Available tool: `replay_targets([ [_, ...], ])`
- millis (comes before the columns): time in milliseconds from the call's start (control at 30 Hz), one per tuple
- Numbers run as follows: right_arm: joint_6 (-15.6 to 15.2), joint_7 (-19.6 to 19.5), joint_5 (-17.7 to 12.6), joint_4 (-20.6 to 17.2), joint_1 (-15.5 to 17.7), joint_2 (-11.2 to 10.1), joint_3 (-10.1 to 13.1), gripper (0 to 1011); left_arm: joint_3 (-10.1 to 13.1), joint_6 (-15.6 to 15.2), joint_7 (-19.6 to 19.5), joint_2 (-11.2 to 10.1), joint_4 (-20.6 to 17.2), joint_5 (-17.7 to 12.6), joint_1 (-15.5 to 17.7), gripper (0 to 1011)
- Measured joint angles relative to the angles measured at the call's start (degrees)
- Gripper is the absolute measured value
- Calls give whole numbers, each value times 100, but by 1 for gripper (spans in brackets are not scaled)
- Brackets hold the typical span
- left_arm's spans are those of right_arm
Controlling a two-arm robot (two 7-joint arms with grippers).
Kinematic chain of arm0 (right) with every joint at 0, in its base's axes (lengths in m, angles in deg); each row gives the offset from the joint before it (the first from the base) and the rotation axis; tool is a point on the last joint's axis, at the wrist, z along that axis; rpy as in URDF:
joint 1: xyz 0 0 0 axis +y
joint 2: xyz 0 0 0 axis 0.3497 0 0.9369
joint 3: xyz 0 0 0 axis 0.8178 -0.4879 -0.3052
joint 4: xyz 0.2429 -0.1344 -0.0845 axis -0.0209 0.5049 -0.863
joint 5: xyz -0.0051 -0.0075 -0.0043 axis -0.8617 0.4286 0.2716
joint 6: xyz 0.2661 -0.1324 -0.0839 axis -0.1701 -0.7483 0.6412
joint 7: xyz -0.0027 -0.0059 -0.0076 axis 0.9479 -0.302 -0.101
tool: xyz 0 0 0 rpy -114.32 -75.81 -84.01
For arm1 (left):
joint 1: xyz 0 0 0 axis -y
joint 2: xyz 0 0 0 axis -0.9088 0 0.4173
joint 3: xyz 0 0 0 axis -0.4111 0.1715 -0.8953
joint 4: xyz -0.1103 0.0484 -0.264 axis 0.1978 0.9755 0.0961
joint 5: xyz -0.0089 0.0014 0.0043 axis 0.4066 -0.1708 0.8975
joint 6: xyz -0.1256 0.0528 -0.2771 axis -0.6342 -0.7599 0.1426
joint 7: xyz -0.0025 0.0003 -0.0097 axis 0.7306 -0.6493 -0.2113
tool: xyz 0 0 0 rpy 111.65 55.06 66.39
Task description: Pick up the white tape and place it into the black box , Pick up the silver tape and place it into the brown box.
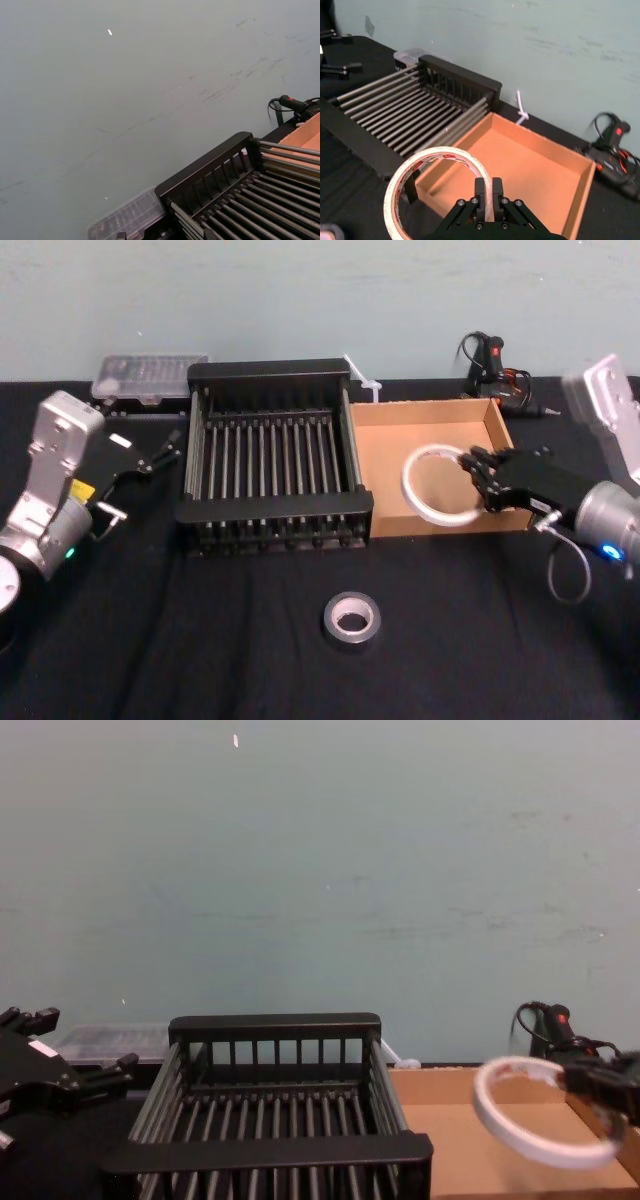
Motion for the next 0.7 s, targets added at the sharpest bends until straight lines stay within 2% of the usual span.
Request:
replay_targets([
  [433, -15, 215, 260, 378, -757, 335, -442, 92, 0, 0, 0, 0, 0, 0, 0, 1001],
  [700, -45, 323, 391, 587, -1103, 519, -674, 92, 0, 0, 0, 0, 0, 0, 0, 1001],
])
